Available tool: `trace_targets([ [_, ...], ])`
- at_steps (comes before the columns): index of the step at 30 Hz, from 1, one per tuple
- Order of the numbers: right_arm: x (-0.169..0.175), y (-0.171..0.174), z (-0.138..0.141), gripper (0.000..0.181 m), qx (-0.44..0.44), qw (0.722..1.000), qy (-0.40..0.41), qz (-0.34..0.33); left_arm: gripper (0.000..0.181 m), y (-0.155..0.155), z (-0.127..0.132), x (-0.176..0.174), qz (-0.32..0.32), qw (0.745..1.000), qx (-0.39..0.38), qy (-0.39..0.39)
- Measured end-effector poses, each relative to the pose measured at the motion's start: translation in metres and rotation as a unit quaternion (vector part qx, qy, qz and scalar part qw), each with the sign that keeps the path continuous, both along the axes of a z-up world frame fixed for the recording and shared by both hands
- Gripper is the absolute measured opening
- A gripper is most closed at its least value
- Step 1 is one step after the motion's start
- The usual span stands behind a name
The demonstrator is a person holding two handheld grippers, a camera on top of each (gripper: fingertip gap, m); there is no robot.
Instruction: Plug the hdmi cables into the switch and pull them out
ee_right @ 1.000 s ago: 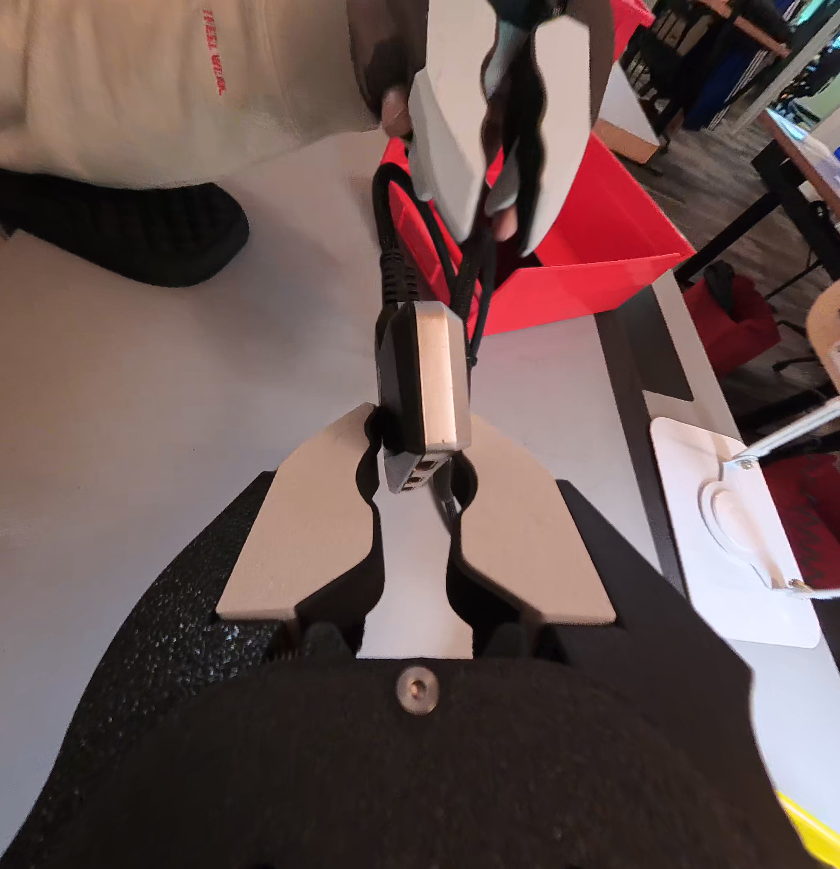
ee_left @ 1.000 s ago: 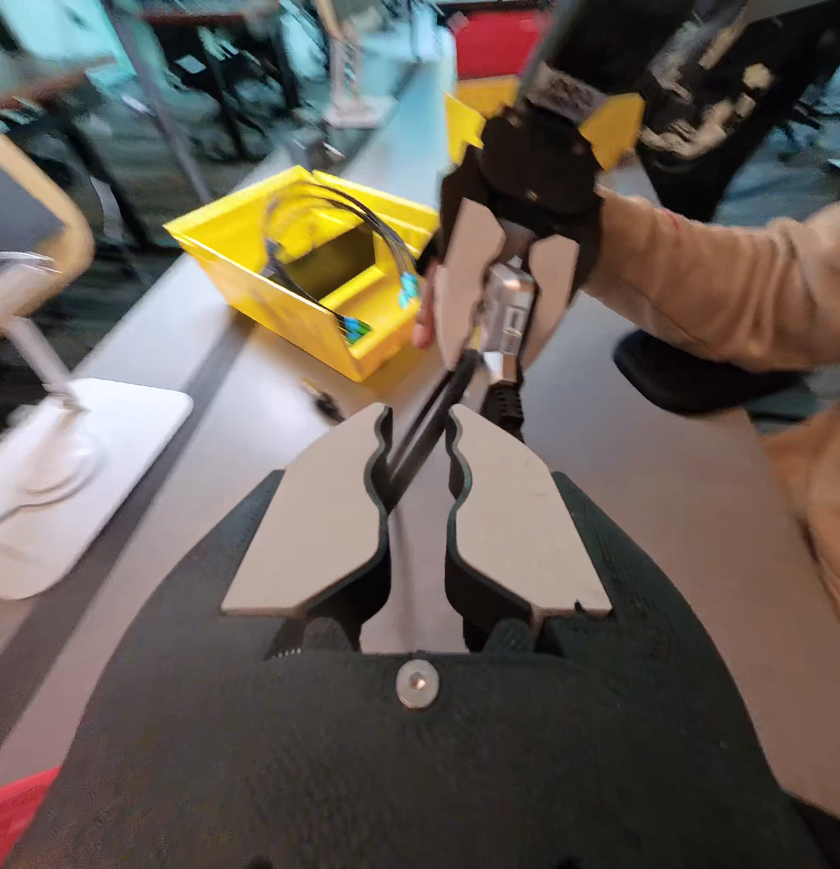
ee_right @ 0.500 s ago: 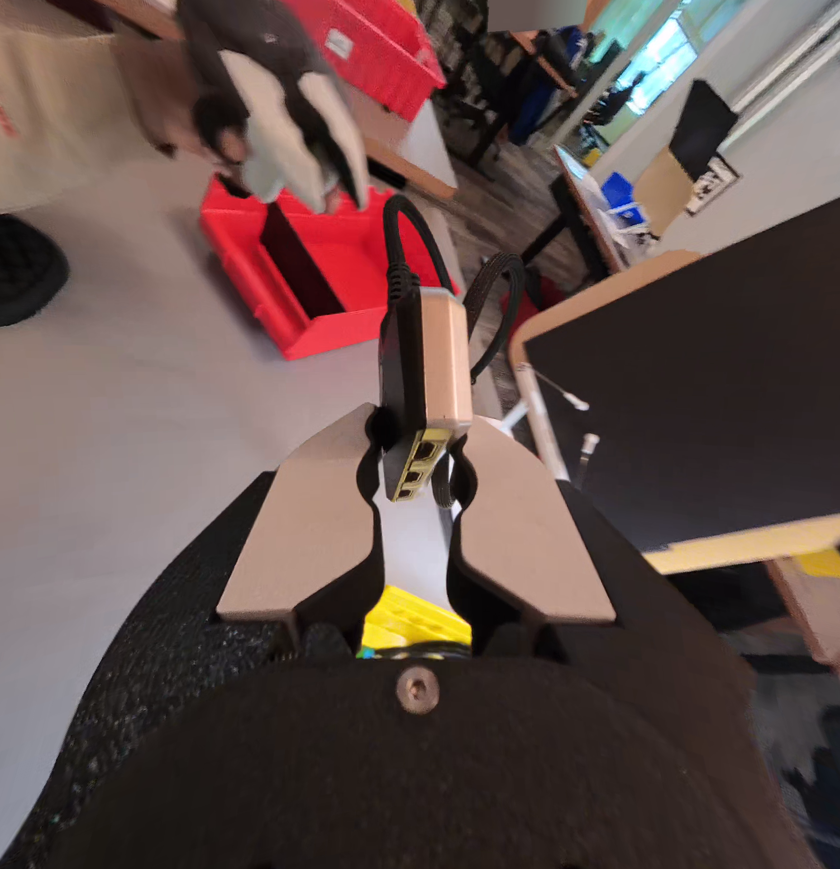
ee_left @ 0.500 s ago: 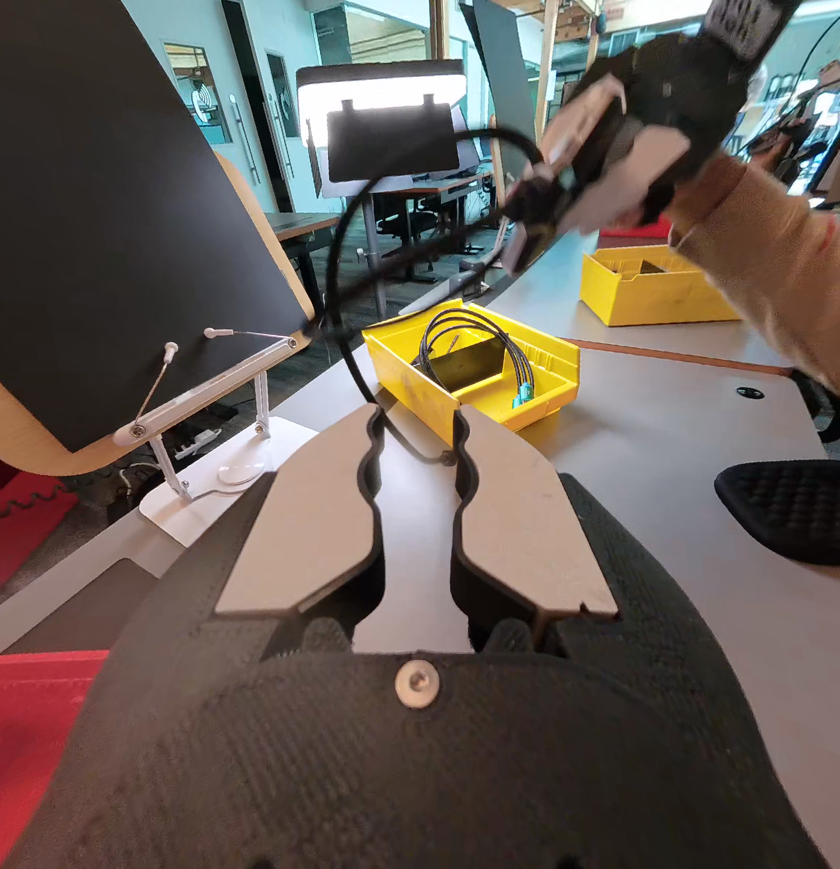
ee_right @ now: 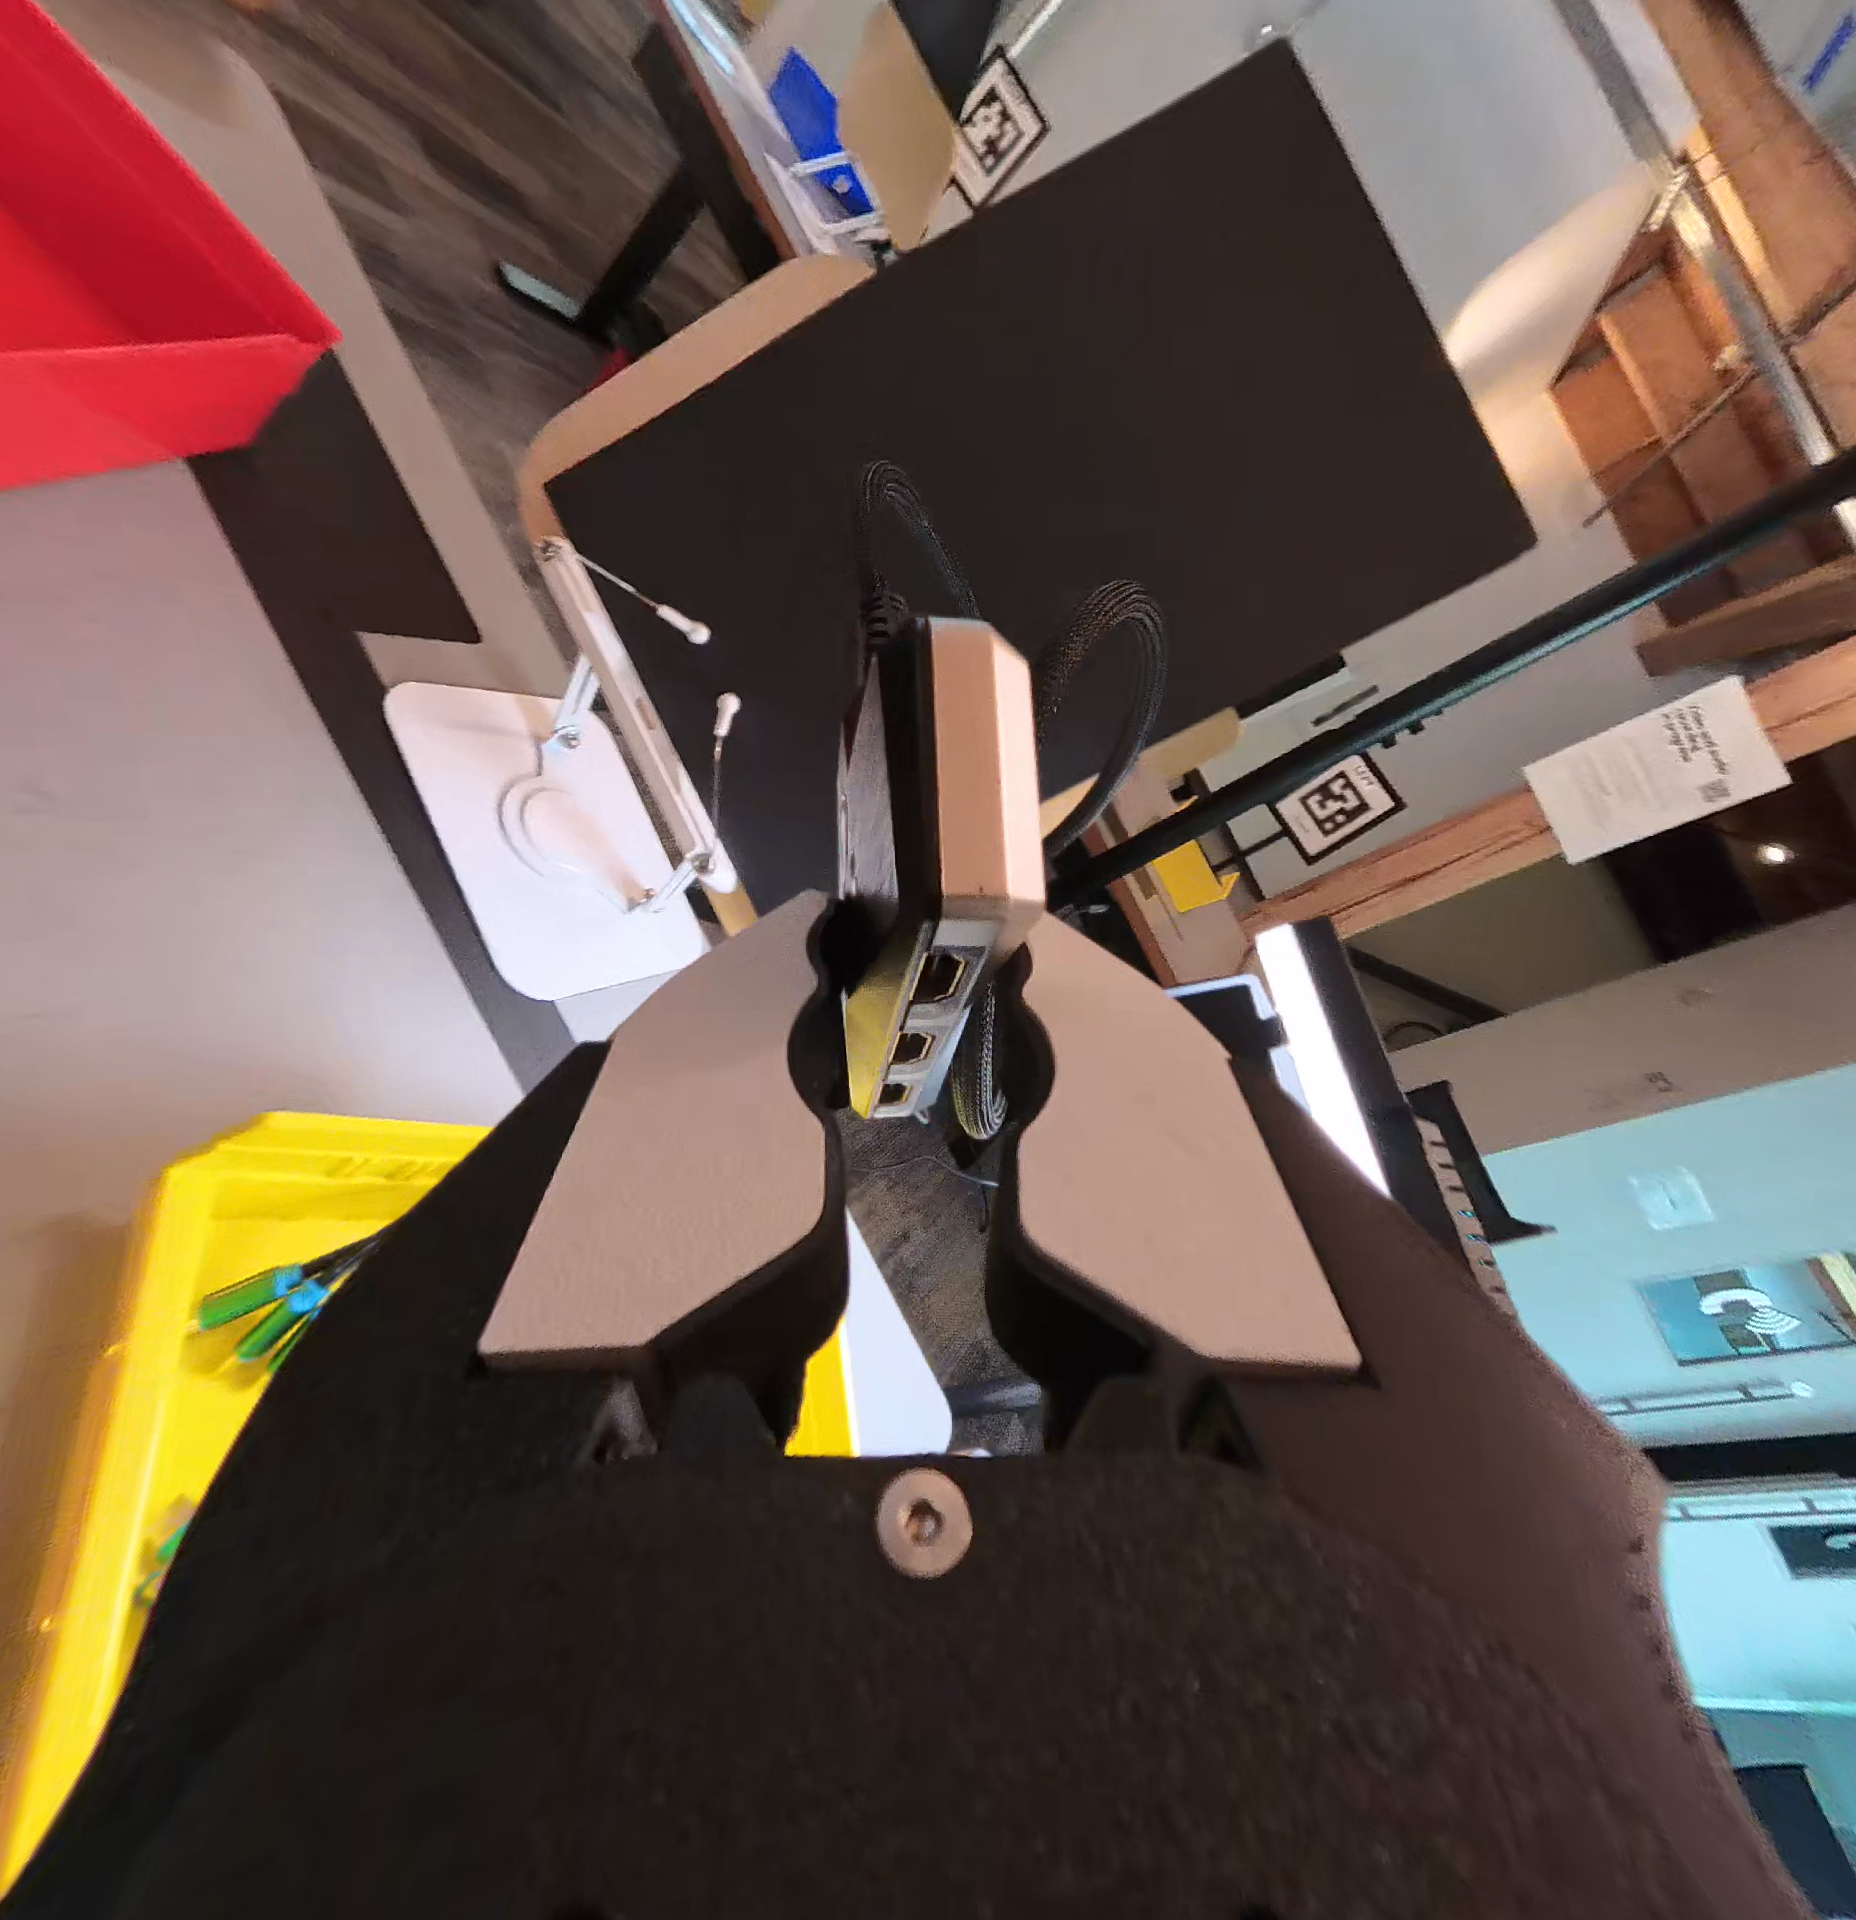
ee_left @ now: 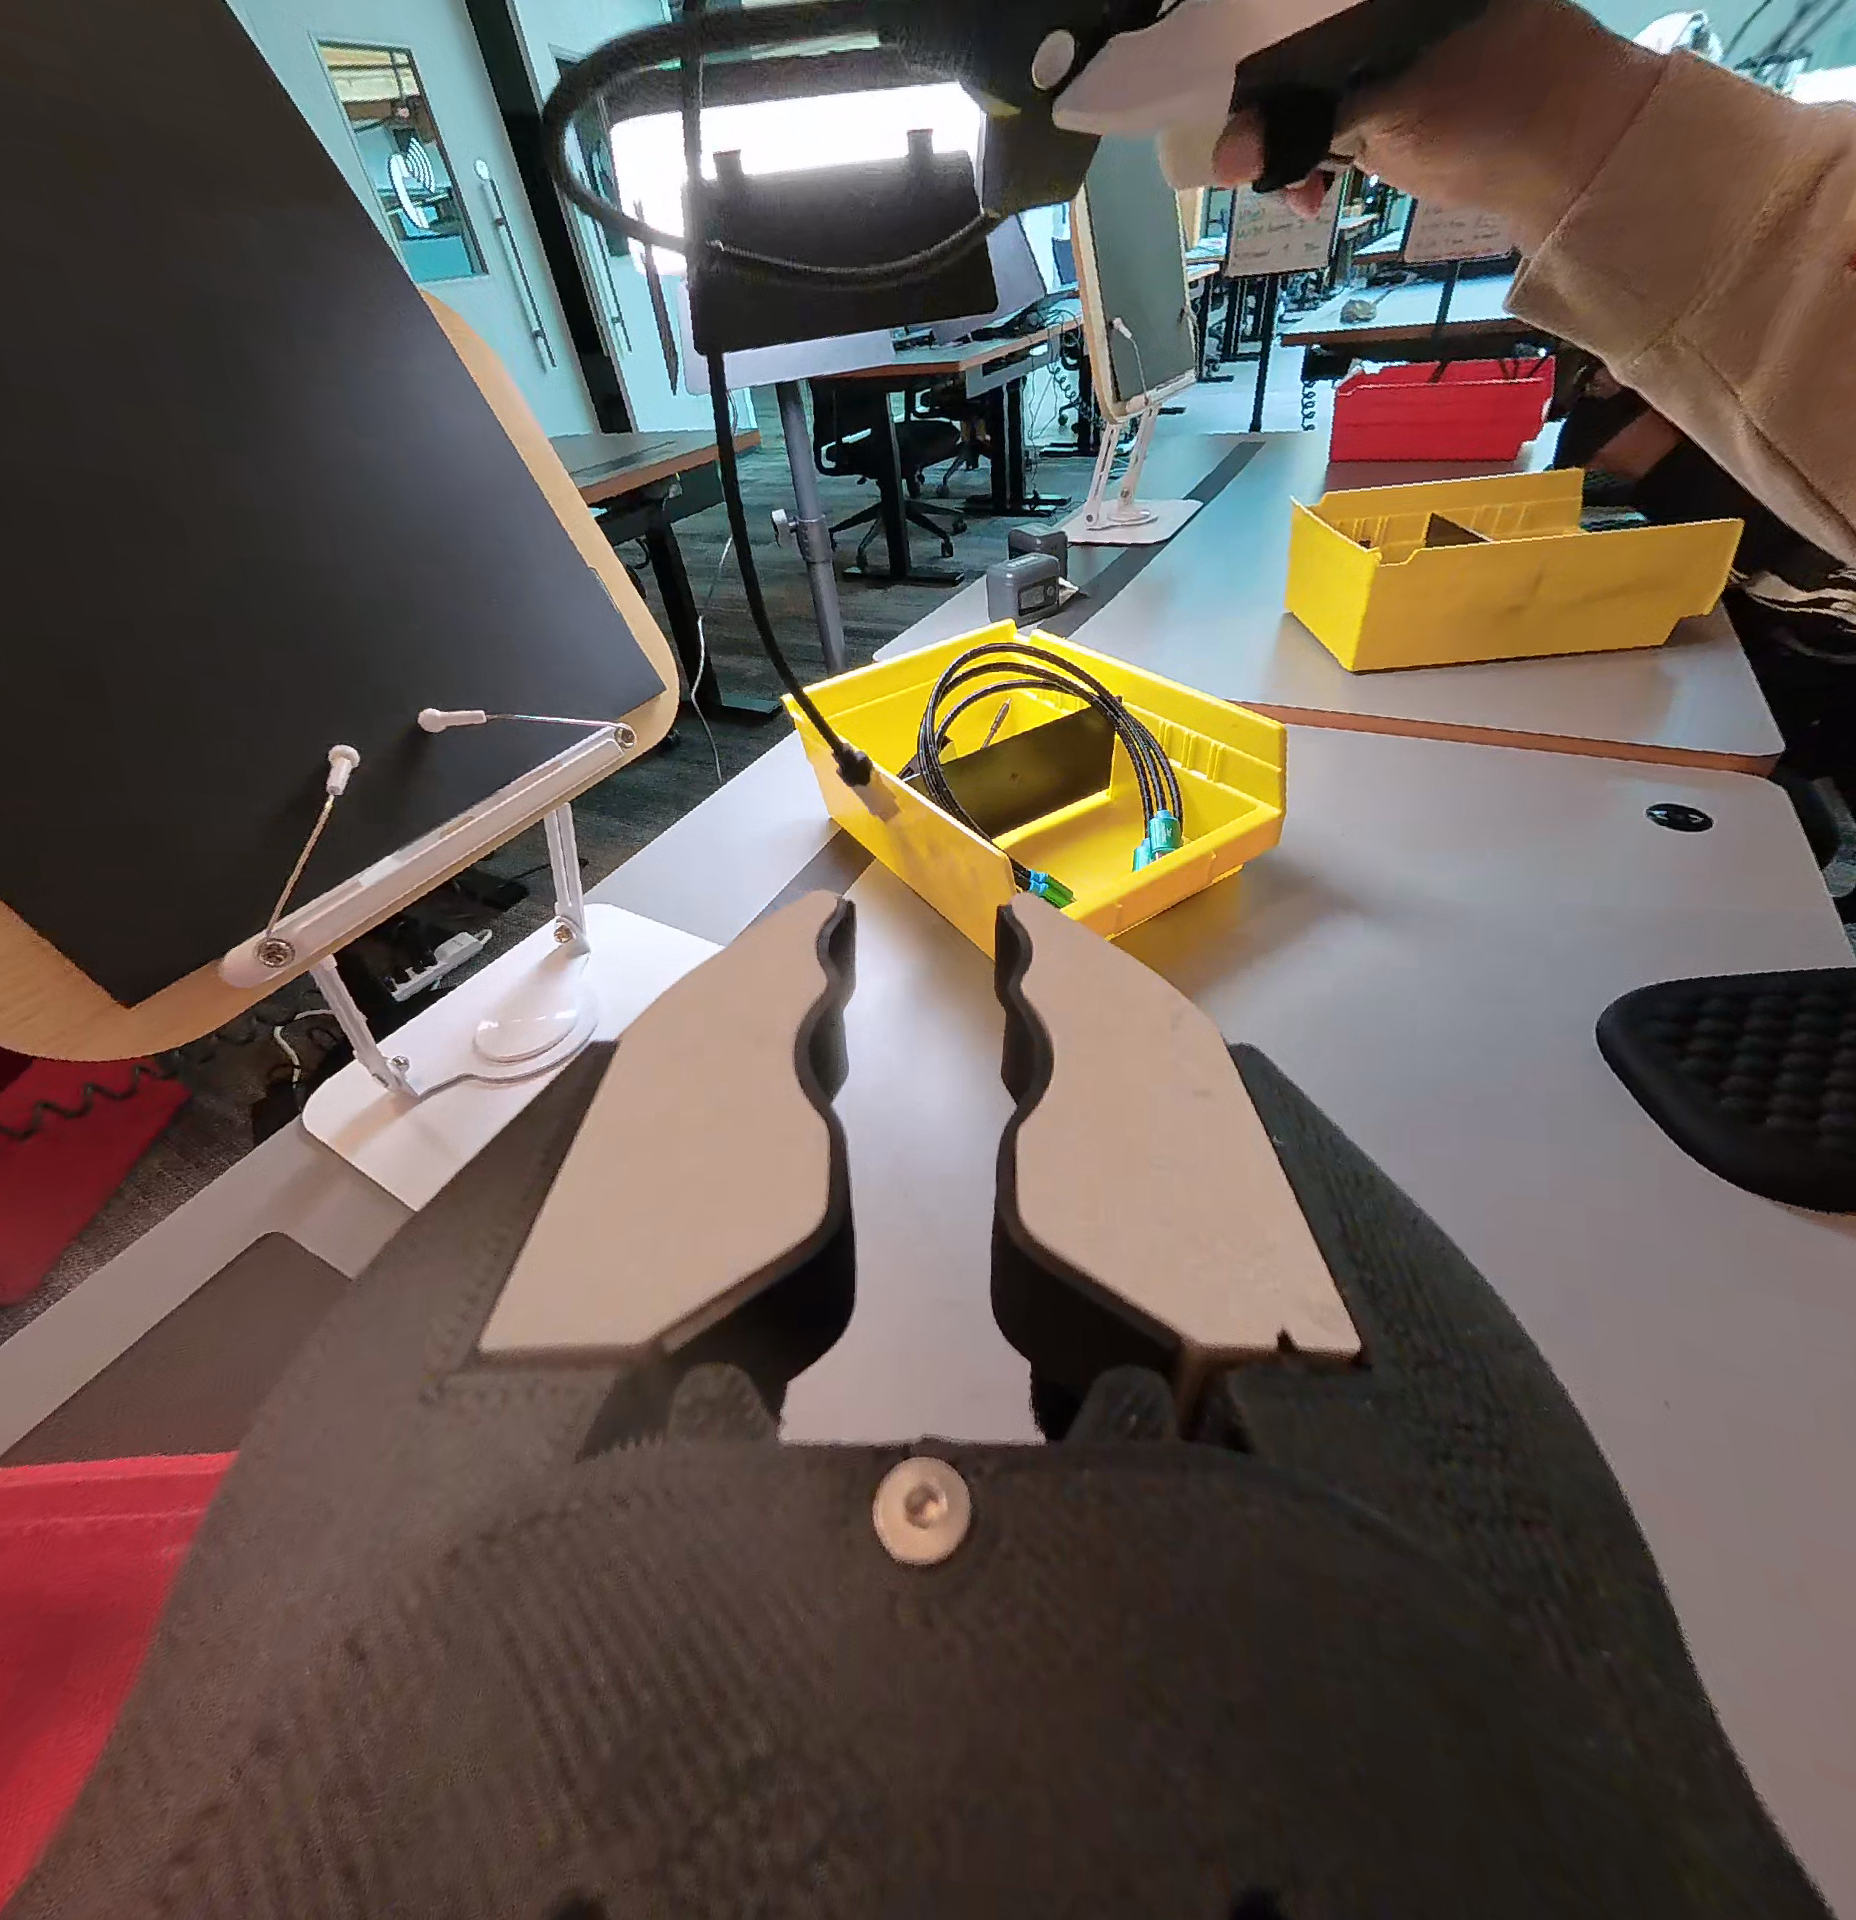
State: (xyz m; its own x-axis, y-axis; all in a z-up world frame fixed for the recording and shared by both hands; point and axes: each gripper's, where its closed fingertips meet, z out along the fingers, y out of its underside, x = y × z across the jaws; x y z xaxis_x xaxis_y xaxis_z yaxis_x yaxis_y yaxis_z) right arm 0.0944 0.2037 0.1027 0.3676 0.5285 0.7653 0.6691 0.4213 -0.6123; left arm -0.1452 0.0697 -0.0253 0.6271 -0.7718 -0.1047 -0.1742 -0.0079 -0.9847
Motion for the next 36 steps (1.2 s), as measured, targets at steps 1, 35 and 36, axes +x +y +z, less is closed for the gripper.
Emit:
trace_targets([
  [1, 0.004, 0.002, 0.003, 0.027, 0.002, 1.0, 0.008, -0.002, 0.026, 0.0, -0.001, 0.001, -0.001, 1.0, -0.001, 0.0],
  [35, 0.151, 0.118, -0.239, 0.028, -0.322, 0.912, -0.144, -0.207, 0.025, 0.012, -0.034, 0.013, -0.016, 0.998, -0.048, 0.035],
  [36, 0.154, 0.123, -0.248, 0.028, -0.325, 0.91, -0.144, -0.212, 0.024, 0.013, -0.036, 0.012, -0.017, 0.998, -0.051, 0.035],
])
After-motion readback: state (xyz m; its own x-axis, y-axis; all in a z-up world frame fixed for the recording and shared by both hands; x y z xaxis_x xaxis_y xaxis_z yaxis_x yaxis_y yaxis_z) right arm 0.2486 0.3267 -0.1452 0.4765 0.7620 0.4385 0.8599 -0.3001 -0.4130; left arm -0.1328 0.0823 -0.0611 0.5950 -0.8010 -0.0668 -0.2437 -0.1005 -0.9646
